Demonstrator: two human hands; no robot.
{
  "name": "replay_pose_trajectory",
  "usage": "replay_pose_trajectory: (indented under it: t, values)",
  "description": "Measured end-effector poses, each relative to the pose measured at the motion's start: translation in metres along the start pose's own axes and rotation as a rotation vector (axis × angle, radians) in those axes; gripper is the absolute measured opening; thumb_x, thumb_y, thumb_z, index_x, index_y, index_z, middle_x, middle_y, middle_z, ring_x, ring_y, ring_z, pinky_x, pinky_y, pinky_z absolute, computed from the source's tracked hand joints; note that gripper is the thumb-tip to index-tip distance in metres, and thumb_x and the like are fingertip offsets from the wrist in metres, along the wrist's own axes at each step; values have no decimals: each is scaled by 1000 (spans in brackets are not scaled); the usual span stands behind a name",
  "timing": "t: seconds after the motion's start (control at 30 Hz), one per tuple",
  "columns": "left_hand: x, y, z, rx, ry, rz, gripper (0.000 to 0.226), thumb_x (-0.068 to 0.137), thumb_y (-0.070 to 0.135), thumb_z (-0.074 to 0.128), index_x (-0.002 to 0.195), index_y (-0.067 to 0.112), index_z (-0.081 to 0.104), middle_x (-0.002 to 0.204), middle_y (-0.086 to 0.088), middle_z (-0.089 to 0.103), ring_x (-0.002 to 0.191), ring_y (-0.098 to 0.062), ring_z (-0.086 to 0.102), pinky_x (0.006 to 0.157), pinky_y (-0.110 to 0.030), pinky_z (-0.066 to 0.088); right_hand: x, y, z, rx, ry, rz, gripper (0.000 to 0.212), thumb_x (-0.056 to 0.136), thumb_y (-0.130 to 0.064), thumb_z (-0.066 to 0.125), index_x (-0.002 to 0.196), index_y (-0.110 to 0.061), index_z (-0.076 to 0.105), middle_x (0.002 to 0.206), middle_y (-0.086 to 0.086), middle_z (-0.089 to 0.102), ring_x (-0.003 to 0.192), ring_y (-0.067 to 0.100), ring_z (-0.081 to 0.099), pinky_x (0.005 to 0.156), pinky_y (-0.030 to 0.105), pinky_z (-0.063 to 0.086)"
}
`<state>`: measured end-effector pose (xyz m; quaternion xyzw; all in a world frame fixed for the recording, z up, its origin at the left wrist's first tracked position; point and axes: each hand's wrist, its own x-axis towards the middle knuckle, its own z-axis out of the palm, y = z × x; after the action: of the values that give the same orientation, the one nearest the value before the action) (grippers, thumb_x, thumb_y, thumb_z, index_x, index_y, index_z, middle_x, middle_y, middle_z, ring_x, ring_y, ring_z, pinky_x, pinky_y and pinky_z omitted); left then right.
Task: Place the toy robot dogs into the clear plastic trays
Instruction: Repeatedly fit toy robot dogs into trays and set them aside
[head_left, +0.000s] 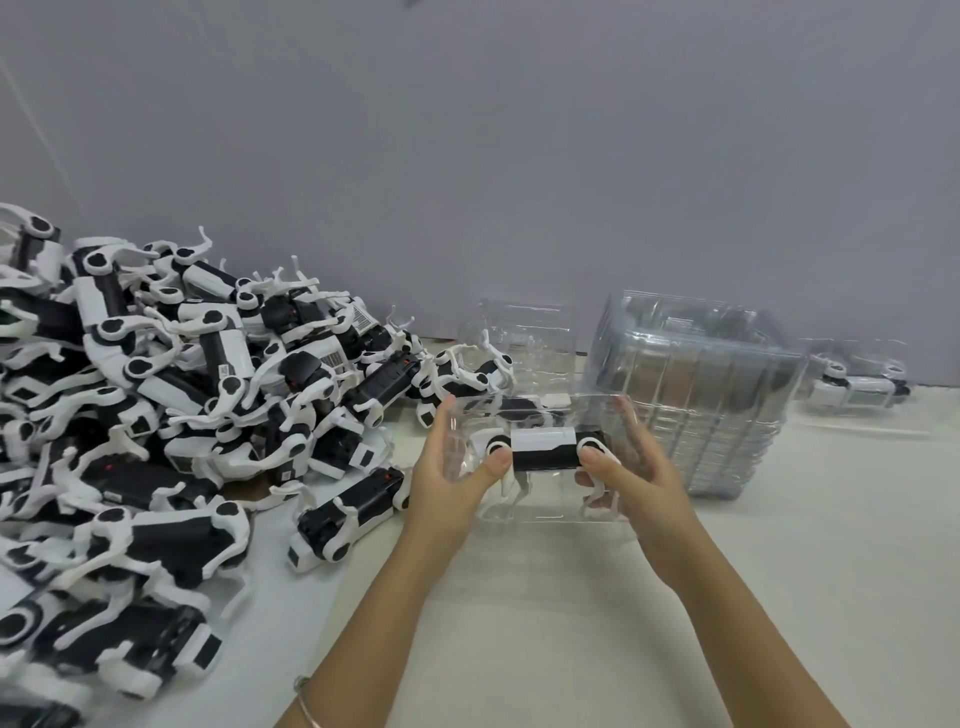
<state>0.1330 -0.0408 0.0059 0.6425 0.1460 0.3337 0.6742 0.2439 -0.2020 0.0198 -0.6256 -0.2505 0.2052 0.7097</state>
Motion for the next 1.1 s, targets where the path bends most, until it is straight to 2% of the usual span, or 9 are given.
replay_pose_trajectory:
  t: [0.1, 0.2, 0.3, 0.37, 0.5, 0.67, 0.83, 1.0, 1.1]
  values:
    - [-2, 31, -4, -24, -51, -11, 84, 71, 44, 82, 143, 37, 40, 149, 16, 43, 137, -5, 40, 103, -18, 40, 2, 0, -1, 179, -7, 84, 90, 63, -31, 90, 138, -49, 43, 129, -4, 63, 100, 30, 70, 72, 39, 58]
    - [-1, 68, -16, -262, -106, 89, 55, 76, 53, 55, 123, 26, 62, 132, 6, 63, 121, -16, 60, 105, -39, 41, -1, 5, 3, 586, -174, 208, 60, 79, -32, 76, 135, -25, 56, 130, 7, 63, 101, 37, 67, 77, 42, 56]
    - [2, 87, -19, -422, -62, 173, 33, 86, 22, 53, 117, 20, 64, 122, 3, 68, 116, -24, 63, 90, -30, 54, -5, 12, 14, 875, -278, 362, 58, 63, -29, 89, 112, -4, 72, 116, 20, 67, 93, 43, 66, 84, 49, 54]
    - [0, 86, -9, -123, -52, 171, 45, 86, -1, 59, 116, 32, 59, 119, 15, 65, 114, -16, 62, 80, -21, 55, -7, 15, 25, 840, -352, 437, 59, 65, -34, 86, 112, -1, 71, 114, 23, 67, 93, 45, 66, 86, 51, 54]
    - [-13, 68, 21, 422, -259, 89, 64, 63, 30, 82, 109, 52, 43, 117, 20, 52, 97, 14, 55, 69, -5, 49, -12, 23, 37, 798, -349, 484, 40, 87, -31, 55, 110, 0, 64, 92, 21, 72, 78, 38, 69, 68, 43, 56]
    - [-14, 61, 49, 531, -147, 238, 70, 77, 31, 75, 141, 35, 46, 114, 18, 46, 100, 24, 41, 85, 4, 34, -26, 35, 31, 834, -326, 331, 51, 103, -38, 40, 125, 4, 59, 123, 20, 63, 113, 34, 59, 96, 38, 43]
    - [-18, 63, 56, 552, -119, 292, 71, 70, 32, 72, 138, 28, 53, 108, 20, 52, 102, 4, 51, 87, -10, 44, -29, 36, 38, 1078, -507, 323, 34, 60, -23, 93, 83, -4, 76, 76, 13, 70, 68, 28, 67, 60, 38, 55]
    - [-8, 65, 30, 327, -336, -18, 72, 75, -1, 75, 107, 59, 52, 94, 30, 65, 90, 6, 65, 77, -21, 57, -23, 35, 34, 867, -222, 412, 59, 96, -50, 46, 121, -1, 64, 113, 20, 65, 96, 25, 52, 91, 41, 39]
    - [-4, 66, -5, 388, -560, -163, 75, 82, -10, 64, 113, 56, 45, 102, 33, 57, 89, 18, 60, 77, -12, 52, -20, 36, 22, 831, -309, 434, 73, 73, -48, 77, 128, -3, 58, 105, 22, 64, 91, 22, 55, 79, 36, 48]
